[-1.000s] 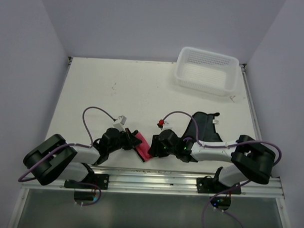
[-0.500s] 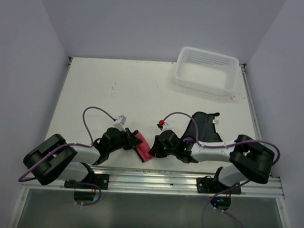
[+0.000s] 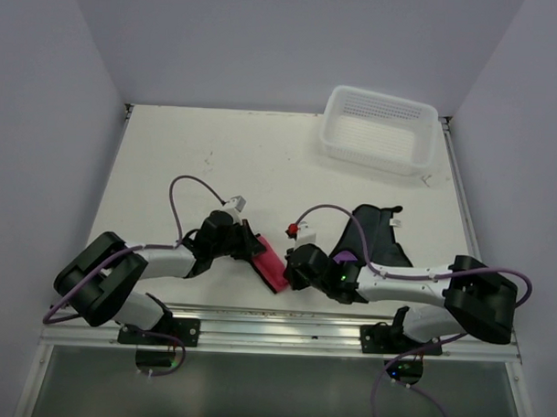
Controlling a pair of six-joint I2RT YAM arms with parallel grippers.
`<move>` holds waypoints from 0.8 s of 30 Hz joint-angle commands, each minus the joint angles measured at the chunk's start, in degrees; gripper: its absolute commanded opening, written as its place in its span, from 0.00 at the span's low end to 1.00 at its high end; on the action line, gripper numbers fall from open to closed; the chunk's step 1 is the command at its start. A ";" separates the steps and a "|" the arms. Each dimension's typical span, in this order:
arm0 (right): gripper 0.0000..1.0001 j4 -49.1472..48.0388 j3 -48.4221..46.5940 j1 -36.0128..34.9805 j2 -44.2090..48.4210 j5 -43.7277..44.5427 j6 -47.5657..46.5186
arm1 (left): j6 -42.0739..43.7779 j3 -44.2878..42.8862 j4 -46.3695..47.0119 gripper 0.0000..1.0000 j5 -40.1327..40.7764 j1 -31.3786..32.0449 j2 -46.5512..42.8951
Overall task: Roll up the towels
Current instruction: Roll the towel
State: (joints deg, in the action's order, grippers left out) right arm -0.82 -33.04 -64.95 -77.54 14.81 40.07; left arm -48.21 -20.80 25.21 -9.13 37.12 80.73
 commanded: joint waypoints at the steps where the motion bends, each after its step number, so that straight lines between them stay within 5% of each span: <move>1: 0.00 7.41 -0.80 -3.69 1.60 6.28 -4.30 | 5.31 -2.58 -6.22 0.09 2.54 -4.33 3.20; 24: 0.00 32.54 -26.28 -30.32 -26.50 44.16 -3.96 | 4.97 -1.62 -13.26 0.09 0.86 -7.42 -7.16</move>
State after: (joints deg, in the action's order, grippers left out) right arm 23.83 -55.75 -93.95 -100.60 52.73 33.69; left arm -43.90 -23.68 12.88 -9.54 30.06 75.31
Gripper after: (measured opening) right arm 0.028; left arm 0.092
